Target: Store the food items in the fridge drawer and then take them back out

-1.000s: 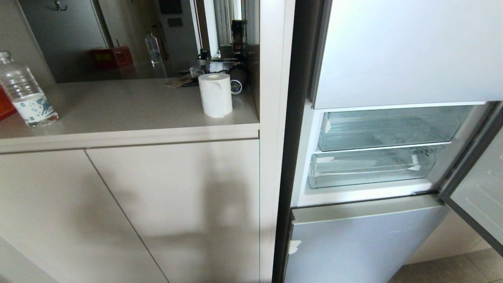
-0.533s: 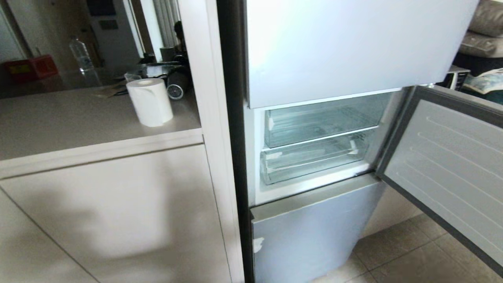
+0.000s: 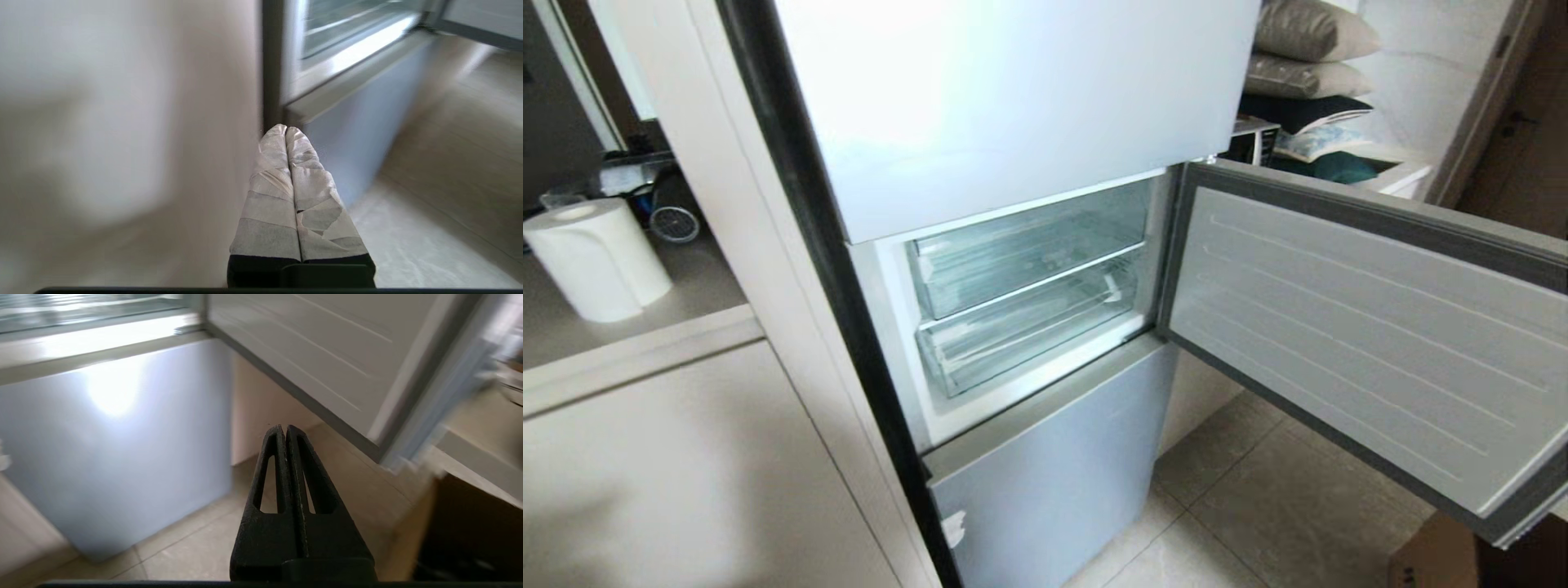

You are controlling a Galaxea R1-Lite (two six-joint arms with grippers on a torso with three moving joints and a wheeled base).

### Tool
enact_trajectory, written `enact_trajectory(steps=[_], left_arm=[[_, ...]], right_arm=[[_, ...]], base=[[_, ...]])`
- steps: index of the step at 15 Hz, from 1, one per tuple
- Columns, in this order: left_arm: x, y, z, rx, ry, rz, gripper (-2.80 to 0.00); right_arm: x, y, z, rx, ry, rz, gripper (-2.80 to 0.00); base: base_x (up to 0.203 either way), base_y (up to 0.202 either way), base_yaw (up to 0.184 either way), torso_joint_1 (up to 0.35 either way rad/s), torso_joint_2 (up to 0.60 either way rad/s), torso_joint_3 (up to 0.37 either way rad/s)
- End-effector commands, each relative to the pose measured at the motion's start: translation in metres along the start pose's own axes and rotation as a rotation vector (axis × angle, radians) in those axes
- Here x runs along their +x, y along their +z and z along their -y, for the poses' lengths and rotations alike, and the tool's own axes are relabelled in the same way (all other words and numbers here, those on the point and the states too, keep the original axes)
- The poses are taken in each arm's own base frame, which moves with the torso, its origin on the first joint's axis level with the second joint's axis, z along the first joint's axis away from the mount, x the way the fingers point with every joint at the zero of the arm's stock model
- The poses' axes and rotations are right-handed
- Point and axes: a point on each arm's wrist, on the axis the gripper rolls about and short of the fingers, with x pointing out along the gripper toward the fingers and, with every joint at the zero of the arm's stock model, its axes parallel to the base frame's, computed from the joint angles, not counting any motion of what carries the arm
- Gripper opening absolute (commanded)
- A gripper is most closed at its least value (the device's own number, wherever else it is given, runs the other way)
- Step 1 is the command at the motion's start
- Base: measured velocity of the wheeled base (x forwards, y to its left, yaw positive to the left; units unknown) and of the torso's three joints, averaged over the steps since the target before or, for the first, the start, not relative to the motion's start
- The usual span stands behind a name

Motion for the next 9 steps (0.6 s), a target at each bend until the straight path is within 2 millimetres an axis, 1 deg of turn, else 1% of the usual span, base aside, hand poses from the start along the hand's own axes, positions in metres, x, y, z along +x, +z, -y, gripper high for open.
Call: enact_trajectory(steps=[1,3,5,6,7,9], left_arm=[[0.0,0.0,0.0,0.0,0.001,-0.001,-2.8],[0.0,0.0,0.0,0.0,0.001,-0.002,-2.8],[0.0,0.0,0.0,0.0,0.001,-0.001,-2.8],[0.0,0.0,0.0,0.0,0.001,-0.003,-2.8],[0.0,0.0,0.0,0.0,0.001,-0.001,-2.8],[0.0,0.0,0.0,0.0,0.001,-0.002,-2.8]], right_arm=[[0.0,0.0,0.0,0.001,-0.001,-0.001,-2.8],[0.0,0.0,0.0,0.0,0.001,-0.001,-2.8],[0.0,0.001,0.0,0.011,-0.002,-0.003,-2.8],[0.001,0.008,0.001,0.036,-0.015,0.002,-2.8],[-0.001,0.025,0.002,0.063,-0.035,0.032,-2.8],[-0.007,0.074,0.006,0.152,-0.095,0.103,-2.8]], base=[[-0.001,0.009,-0.163,0.002,0.0,-0.002],[-0.001,0.006,-0.101,0.002,0.0,0.003],[0.0,0.0,0.0,0.0,0.0,0.0],[0.0,0.0,0.0,0.0,0.0,0.0],[0.0,0.0,0.0,0.0,0.0,0.0],[0.0,0.0,0.0,0.0,0.0,0.0]])
